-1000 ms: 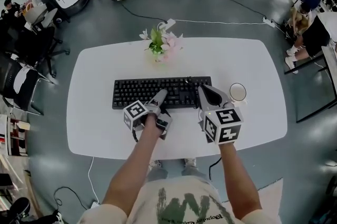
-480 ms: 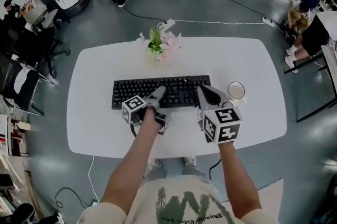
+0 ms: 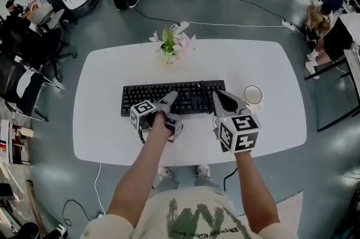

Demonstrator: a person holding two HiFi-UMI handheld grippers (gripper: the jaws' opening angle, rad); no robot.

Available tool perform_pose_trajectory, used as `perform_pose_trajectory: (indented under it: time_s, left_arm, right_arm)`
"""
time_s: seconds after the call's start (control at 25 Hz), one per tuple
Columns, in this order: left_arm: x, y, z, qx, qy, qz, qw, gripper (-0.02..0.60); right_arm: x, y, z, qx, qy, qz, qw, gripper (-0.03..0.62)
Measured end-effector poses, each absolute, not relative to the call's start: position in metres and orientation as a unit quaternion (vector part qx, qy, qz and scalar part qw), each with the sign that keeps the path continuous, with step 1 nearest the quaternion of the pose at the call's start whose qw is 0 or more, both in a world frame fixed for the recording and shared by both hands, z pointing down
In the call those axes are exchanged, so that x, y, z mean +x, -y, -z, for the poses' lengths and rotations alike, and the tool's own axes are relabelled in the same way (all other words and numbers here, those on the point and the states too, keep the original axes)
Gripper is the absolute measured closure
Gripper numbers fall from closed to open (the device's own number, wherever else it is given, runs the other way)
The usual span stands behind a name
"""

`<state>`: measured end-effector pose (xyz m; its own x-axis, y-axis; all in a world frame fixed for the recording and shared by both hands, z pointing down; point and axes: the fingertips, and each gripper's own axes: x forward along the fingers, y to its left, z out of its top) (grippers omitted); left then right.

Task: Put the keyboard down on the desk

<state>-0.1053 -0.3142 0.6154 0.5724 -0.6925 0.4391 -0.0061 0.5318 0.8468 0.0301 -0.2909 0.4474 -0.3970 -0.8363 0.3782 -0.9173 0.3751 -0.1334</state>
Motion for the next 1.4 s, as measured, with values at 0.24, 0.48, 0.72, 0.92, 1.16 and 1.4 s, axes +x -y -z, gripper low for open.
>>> perform_pose_trajectory:
  time_s: [0.24,0.48,0.72,0.92,1.16,1.4]
  left_arm:
    - [-0.109,0.303,-0.619,0.434,0.41,0.213,0.774,0.206]
    - [-0.113,0.292,-0.615,0.438,0.41,0.202,0.774,0.206]
    - [-0.116,0.281,-0.616,0.433,0.414,0.196,0.777,0.206]
    - [-0.114,0.273,-0.61,0.435,0.406,0.194,0.78,0.201]
    - [-0.123,0.266,-0.605,0.447,0.413,0.182,0.772,0.186]
    - [-0.137,0.268,-0.588,0.478,0.426,0.183,0.746,0.186]
  right_arm:
    - [0.028,0.284,-0.452,0.532,0.821,-0.163,0.126,0.595]
    - [0.022,0.279,-0.449,0.528,0.824,-0.164,0.126,0.595]
    - [0.018,0.276,-0.449,0.524,0.826,-0.164,0.125,0.595]
    - [0.016,0.273,-0.452,0.524,0.825,-0.168,0.126,0.595]
    - [0.013,0.272,-0.447,0.524,0.826,-0.165,0.122,0.595]
    - [0.014,0.273,-0.444,0.524,0.828,-0.162,0.122,0.595]
